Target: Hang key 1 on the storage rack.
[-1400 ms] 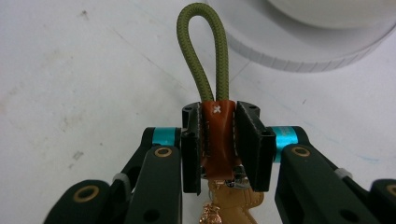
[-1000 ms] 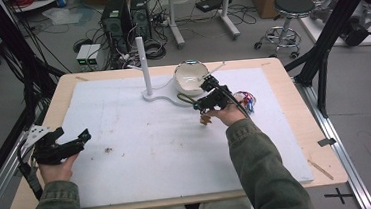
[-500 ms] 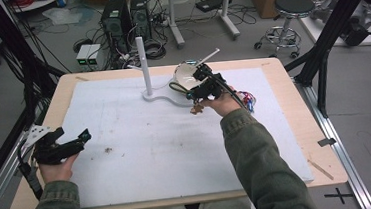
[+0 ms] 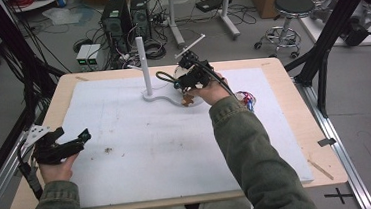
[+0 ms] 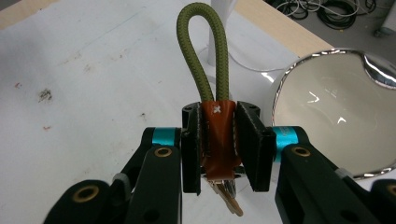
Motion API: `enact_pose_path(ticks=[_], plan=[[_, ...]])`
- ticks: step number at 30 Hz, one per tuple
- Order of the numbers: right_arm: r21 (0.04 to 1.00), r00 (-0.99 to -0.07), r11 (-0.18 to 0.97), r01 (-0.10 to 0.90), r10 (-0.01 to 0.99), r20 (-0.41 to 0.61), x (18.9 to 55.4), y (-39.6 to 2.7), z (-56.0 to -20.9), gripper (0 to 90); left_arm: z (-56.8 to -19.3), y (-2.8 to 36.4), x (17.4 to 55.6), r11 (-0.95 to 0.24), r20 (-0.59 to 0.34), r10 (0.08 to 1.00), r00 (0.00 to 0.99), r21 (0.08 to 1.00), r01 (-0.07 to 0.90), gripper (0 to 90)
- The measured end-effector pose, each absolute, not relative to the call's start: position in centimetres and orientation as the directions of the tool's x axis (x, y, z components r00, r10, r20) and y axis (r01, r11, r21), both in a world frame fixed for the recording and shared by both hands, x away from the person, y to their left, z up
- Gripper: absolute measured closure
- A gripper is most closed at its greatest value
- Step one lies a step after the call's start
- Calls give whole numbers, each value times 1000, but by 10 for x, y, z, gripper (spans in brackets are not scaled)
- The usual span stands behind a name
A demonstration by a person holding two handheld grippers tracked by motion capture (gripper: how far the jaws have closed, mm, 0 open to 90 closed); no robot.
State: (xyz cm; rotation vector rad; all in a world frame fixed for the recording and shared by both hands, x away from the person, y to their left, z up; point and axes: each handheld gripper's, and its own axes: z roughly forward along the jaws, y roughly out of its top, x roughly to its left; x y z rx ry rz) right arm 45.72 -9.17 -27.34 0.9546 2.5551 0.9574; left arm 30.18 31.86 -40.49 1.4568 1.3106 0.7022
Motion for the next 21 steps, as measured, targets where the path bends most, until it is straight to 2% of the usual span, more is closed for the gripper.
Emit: enact_pose_path(ticks=[21], plan=[[715, -775, 553, 429, 631, -23, 468, -61, -228, 718, -405, 319, 303, 112, -205, 950, 234, 927, 359, 18]])
